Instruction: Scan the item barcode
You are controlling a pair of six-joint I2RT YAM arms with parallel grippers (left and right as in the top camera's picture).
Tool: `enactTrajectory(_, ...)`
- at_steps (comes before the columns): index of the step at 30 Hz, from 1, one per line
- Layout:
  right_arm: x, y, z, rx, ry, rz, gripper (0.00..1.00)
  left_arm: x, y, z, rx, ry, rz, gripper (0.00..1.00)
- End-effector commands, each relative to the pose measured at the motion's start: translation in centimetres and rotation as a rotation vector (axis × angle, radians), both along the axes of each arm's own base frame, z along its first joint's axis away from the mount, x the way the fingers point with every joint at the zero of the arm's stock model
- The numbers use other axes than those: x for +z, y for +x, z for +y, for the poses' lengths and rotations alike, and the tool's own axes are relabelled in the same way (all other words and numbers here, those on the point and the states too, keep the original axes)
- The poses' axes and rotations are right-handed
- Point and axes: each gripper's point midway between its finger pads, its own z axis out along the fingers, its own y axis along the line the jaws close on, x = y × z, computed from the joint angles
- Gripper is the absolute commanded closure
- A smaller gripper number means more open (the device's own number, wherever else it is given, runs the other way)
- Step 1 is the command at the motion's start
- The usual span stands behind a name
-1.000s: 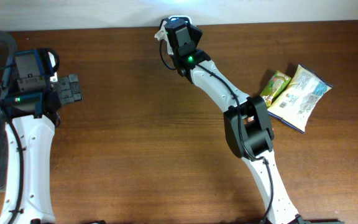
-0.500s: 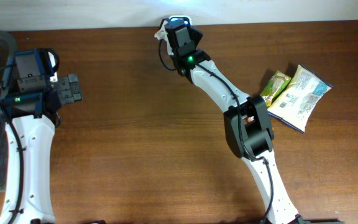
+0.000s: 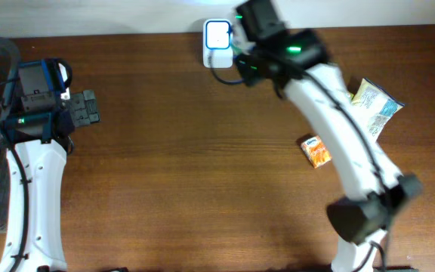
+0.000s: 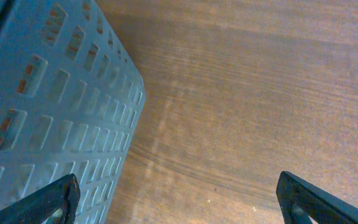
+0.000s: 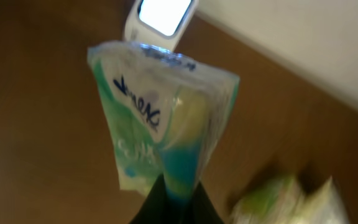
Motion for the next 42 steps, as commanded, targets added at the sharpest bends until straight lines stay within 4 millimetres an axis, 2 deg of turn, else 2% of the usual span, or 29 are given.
enactTrajectory(1,-4.4,-3.5,-3.1,-0.247,0.102,0.292,0.96,0.9,-0.2,0.1,0.013,0.003,-0.026,0.01)
enactTrajectory(2,-5.1,-3.9,-3.7,-0.262,0.086,0.325,0.96,0.9,-0.2,0.1,0.013,0.003,-0.026,0.01)
enactTrajectory(5,-9.0,-4.7,-7.0,-0.345,0.036,0.452,0.96,0.9,-0.2,0.1,0.013,0.003,-0.026,0.01)
enactTrajectory(12,-18.5,-4.2,-12.7,-0.475,0.027,0.51,0.96,0.9,-0.2,0.1,0.013,0.003,-0.026,0.01)
enactTrajectory(13,-19.7,-4.2,-13.3,-0.491,0.032,0.51,0.91,0.9,-0.2,0.1,0.013,0.003,-0.026,0.01)
enactTrajectory(16,-22.1,-4.4,-15.2,-0.535,0.044,0.509,0.53,0.9,-0.2,0.1,0.013,0.003,-0.026,0.01)
enactTrajectory(17,-22.4,-4.5,-15.6,-0.547,0.052,0.511,0.47,0.9,-0.2,0.1,0.013,0.003,-0.026,0.01)
enactTrajectory(19,-21.9,-4.3,-15.8,-0.535,0.071,0.514,0.41,0.9,-0.2,0.1,0.013,0.003,-0.025,0.01)
enactTrajectory(20,-21.4,-4.2,-15.5,-0.507,0.087,0.514,0.41,0.9,-0.2,0.1,0.013,0.003,-0.026,0.01)
enactTrajectory(22,-18.5,-3.8,-14.4,-0.44,0.143,0.495,0.41,0.9,-0.2,0.1,0.013,0.003,-0.026,0.01)
enactTrajectory(25,-12.4,-3.5,-12.5,-0.347,0.226,0.417,0.37,0.9,-0.2,0.1,0.013,0.003,-0.026,0.01)
enactTrajectory(26,-9.3,-3.9,-12.0,-0.325,0.244,0.368,0.32,0.9,-0.2,0.1,0.013,0.003,-0.026,0.01)
enactTrajectory(27,-6.6,-4.3,-11.7,-0.31,0.253,0.319,0.28,0.9,-0.2,0.1,0.013,0.003,-0.026,0.01)
enactTrajectory(29,-2.8,-5.4,-11.5,-0.29,0.271,0.245,0.14,0.9,-0.2,0.1,0.013,0.003,-0.026,0.01)
enactTrajectory(30,0.3,-6.5,-11.4,-0.276,0.286,0.18,0.05,0.9,-0.2,0.1,0.013,0.003,-0.026,0.01)
enactTrajectory(31,2.2,-7.4,-11.4,-0.267,0.296,0.139,0.02,0.9,-0.2,0.1,0.013,0.003,-0.026,0.01)
enactTrajectory(33,6.2,-10.0,-11.5,-0.248,0.317,0.046,0.01,0.9,-0.2,0.1,0.013,0.003,-0.026,0.01)
enactTrajectory(37,11.0,-14.1,-12.0,-0.223,0.35,-0.108,0.01,0.9,-0.2,0.1,0.013,0.003,-0.026,0.01)
enactTrajectory(42,14.6,-18.0,-12.3,-0.2,0.378,-0.238,0.01,0.9,-0.2,0.1,0.013,0.003,-0.026,0.01)
